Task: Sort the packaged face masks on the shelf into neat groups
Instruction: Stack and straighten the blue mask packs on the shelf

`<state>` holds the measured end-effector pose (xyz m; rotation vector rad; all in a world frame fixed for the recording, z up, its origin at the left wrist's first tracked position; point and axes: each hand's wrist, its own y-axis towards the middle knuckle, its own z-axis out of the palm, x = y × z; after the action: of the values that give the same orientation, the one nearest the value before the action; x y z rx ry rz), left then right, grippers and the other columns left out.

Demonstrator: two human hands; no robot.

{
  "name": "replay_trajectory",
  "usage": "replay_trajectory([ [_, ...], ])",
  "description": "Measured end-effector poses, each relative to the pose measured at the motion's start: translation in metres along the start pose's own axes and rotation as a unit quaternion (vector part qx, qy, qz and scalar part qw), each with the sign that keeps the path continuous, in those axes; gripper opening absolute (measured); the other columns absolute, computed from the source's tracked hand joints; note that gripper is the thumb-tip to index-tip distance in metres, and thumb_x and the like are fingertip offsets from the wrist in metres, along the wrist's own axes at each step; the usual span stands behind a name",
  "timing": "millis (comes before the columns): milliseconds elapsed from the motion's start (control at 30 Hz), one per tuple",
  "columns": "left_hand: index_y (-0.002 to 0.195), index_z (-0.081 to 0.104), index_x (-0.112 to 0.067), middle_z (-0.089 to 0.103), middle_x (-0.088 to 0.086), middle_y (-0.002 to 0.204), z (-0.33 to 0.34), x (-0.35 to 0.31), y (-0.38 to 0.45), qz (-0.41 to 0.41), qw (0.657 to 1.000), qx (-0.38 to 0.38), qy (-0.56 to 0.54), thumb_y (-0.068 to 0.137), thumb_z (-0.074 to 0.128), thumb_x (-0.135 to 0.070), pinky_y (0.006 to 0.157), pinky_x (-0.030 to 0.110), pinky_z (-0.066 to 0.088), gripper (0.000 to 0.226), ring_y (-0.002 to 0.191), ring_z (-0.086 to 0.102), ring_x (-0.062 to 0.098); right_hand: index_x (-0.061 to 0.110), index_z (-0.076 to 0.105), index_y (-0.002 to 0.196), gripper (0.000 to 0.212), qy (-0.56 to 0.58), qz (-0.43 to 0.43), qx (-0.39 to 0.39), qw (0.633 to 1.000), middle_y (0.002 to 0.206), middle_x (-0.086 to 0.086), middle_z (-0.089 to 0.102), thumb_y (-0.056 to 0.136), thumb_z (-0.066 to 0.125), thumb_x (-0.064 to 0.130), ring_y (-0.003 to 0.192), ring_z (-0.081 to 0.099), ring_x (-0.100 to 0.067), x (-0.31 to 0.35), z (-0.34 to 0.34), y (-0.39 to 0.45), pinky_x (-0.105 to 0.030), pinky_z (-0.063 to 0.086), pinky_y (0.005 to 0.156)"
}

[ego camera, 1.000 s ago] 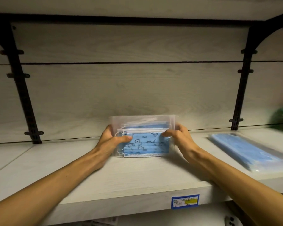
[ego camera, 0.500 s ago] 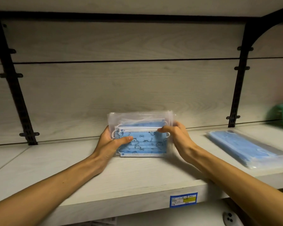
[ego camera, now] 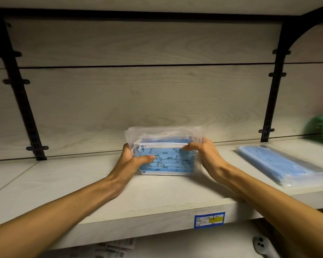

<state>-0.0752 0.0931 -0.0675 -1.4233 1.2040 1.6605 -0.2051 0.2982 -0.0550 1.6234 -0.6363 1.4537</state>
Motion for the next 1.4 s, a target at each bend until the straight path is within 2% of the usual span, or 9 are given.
replay_trajectory([
  [133, 0.114, 0.058, -0.017, 0.075, 0.008, 0.115, 0.001, -0.006, -0.003, 0.011, 0.999, -0.025, -0.036, 0.084, 0.076, -0.007, 0.084, 0.048, 0.061, 0.036, 0.103, 0.074, 0.029, 0.004, 0.061, 0.11, 0.033, 0.005, -0.018, -0.05, 0.999, 0.111, -0.015, 0.067, 0.08, 0.071, 0.01, 0.094, 0.067, -0.025, 0.002, -0.007, -0.004, -0.03, 0.054, 0.063],
  [400, 0.115, 0.064, -0.008, 0.078, 0.008, 0.105, 0.004, -0.011, -0.004, 0.024, 0.995, -0.08, -0.06, 0.084, 0.08, -0.013, 0.077, 0.043, 0.063, 0.036, 0.094, 0.076, 0.027, 0.007, 0.07, 0.105, 0.036, -0.009, -0.057, -0.035, 0.998, 0.101, -0.012, 0.075, 0.069, 0.07, 0.01, 0.086, 0.068, -0.016, 0.009, -0.008, -0.015, -0.027, 0.053, 0.068],
  [533, 0.11, 0.063, -0.014, 0.078, 0.002, 0.1, 0.013, -0.008, -0.004, 0.03, 0.994, -0.087, -0.056, 0.082, 0.081, -0.016, 0.07, 0.033, 0.06, 0.033, 0.09, 0.076, 0.019, 0.016, 0.069, 0.095, 0.02, -0.002, -0.053, -0.046, 0.998, 0.08, 0.009, 0.073, 0.08, 0.065, 0.003, 0.072, 0.065, -0.004, 0.006, -0.005, -0.013, -0.019, 0.048, 0.059],
  [733, 0.116, 0.06, -0.017, 0.077, -0.002, 0.105, 0.011, -0.009, -0.006, 0.02, 0.995, -0.081, -0.046, 0.085, 0.079, -0.018, 0.078, 0.037, 0.061, 0.036, 0.093, 0.075, 0.015, 0.014, 0.068, 0.092, 0.014, 0.0, -0.026, -0.05, 0.998, 0.084, 0.005, 0.073, 0.079, 0.066, 0.011, 0.079, 0.065, -0.014, 0.009, -0.003, -0.012, -0.027, 0.049, 0.064],
  [1033, 0.11, 0.064, -0.016, 0.078, 0.006, 0.108, 0.005, -0.01, -0.012, -0.017, 1.0, -0.012, -0.022, 0.089, 0.075, -0.025, 0.075, 0.036, 0.062, 0.025, 0.097, 0.076, 0.023, -0.002, 0.064, 0.116, 0.059, -0.021, -0.001, -0.038, 0.999, 0.122, -0.024, 0.066, 0.065, 0.073, 0.026, 0.114, 0.063, -0.038, 0.014, 0.001, -0.015, -0.053, 0.049, 0.1],
  [1133, 0.115, 0.064, -0.011, 0.079, 0.007, 0.104, 0.004, -0.013, -0.012, -0.017, 1.0, -0.014, -0.006, 0.092, 0.071, -0.01, 0.068, 0.032, 0.062, 0.024, 0.092, 0.077, 0.023, 0.001, 0.07, 0.106, 0.037, -0.05, -0.004, -0.006, 0.999, 0.113, -0.018, 0.072, 0.073, 0.072, 0.02, 0.107, 0.068, -0.032, 0.018, -0.004, -0.012, -0.044, 0.054, 0.091],
  [1200, 0.112, 0.063, -0.007, 0.079, 0.009, 0.098, 0.003, -0.017, -0.013, -0.016, 1.0, -0.018, 0.001, 0.092, 0.07, -0.006, 0.062, 0.029, 0.061, 0.021, 0.086, 0.078, 0.023, 0.011, 0.073, 0.096, 0.015, -0.089, -0.04, 0.004, 0.995, 0.094, -0.004, 0.077, 0.081, 0.072, 0.007, 0.086, 0.073, -0.01, 0.027, -0.01, -0.01, -0.02, 0.055, 0.072],
  [1267, 0.111, 0.063, -0.007, 0.078, 0.011, 0.099, 0.001, -0.022, -0.011, 0.002, 1.0, -0.014, 0.022, 0.093, 0.069, -0.004, 0.064, 0.027, 0.061, 0.019, 0.086, 0.077, 0.022, 0.014, 0.066, 0.111, 0.032, -0.138, -0.098, -0.028, 0.985, 0.096, 0.002, 0.074, 0.083, 0.074, 0.001, 0.081, 0.067, 0.003, 0.045, -0.017, -0.006, -0.008, 0.049, 0.069],
  [1400, 0.109, 0.063, -0.014, 0.075, 0.008, 0.106, 0.002, -0.044, 0.001, 0.072, 0.987, 0.01, 0.141, 0.094, 0.068, -0.009, 0.077, 0.034, 0.064, 0.017, 0.088, 0.076, 0.016, 0.021, 0.055, 0.133, 0.06, -0.324, -0.206, 0.0, 0.923, 0.122, 0.007, 0.066, 0.08, 0.083, 0.018, 0.113, 0.06, -0.005, 0.092, -0.024, -0.001, -0.012, 0.042, 0.09],
])
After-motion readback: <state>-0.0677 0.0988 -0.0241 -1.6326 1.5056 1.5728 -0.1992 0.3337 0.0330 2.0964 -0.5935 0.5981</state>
